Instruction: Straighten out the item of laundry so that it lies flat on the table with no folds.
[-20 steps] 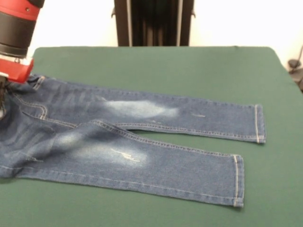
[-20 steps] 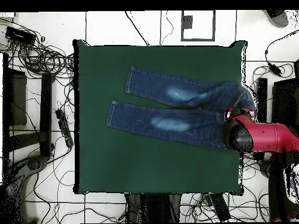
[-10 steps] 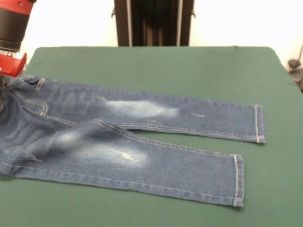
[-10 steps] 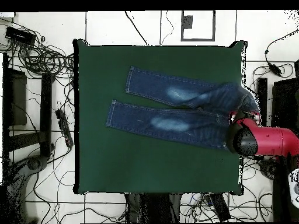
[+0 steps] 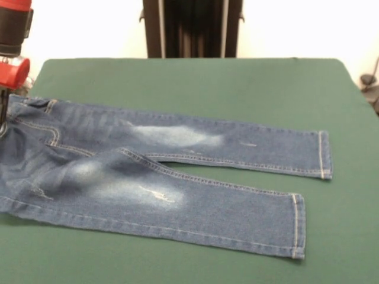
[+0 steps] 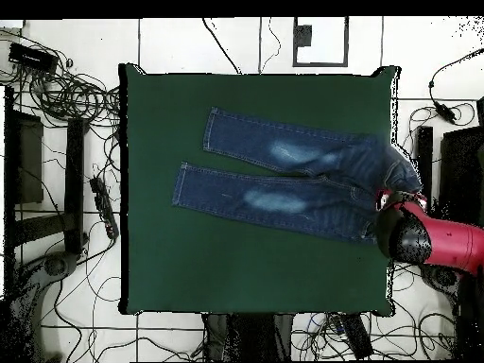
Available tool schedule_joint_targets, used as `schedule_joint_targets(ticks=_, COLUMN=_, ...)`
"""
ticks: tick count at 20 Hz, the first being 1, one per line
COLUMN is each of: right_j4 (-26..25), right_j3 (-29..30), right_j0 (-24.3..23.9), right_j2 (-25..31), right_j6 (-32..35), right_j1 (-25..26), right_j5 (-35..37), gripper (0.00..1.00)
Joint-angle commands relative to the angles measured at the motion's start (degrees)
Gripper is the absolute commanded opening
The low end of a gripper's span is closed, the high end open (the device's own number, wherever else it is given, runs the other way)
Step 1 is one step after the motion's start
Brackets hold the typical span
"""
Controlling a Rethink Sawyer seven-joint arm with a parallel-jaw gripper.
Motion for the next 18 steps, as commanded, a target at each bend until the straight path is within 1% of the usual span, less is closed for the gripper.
schedule_joint_targets(ticks=1, right_j4=1.6, right_j3=7.8, right_j0=8.3, right_j2=-1.0, right_j6=6.5, right_j1=-0.5, right_j5=4.9, gripper=1.00)
schedule_joint_targets(ticks=4, right_j4=1.6, right_j3=7.3, right_j0=10.4, right_j2=-3.6, right_j6=7.7, right_j1=-1.0, right_j5=4.9, gripper=1.00)
schedule_joint_targets(ticks=6, right_j4=0.9, right_j3=6.5, right_j0=12.7, right_j2=-6.5, right_j6=9.4, right_j1=-0.8, right_j5=3.3, gripper=1.00)
schedule_joint_targets(ticks=8, right_j4=-0.3, right_j3=5.0, right_j0=17.1, right_j2=-12.5, right_j6=14.0, right_j1=0.2, right_j5=-0.2, gripper=1.00)
schedule_joint_targets(ticks=10, right_j4=-0.9, right_j3=2.5, right_j0=21.7, right_j2=-18.8, right_j6=18.1, right_j1=2.6, right_j5=-4.4, gripper=1.00)
schedule_joint_targets(ticks=12, right_j4=-0.3, right_j3=0.4, right_j0=24.0, right_j2=-22.5, right_j6=19.7, right_j1=5.1, right_j5=-6.4, gripper=1.00)
schedule_joint_targets(ticks=13, right_j4=0.3, right_j3=-0.6, right_j0=24.4, right_j2=-23.3, right_j6=19.6, right_j1=6.0, right_j5=-7.0, gripper=1.00)
schedule_joint_targets(ticks=15, right_j4=1.8, right_j3=-1.6, right_j0=23.5, right_j2=-22.3, right_j6=17.3, right_j1=6.1, right_j5=-6.1, gripper=1.00)
schedule_joint_targets(ticks=18, right_j4=3.9, right_j3=0.3, right_j0=21.6, right_j2=-18.8, right_j6=14.1, right_j1=5.6, right_j5=-5.3, gripper=1.00)
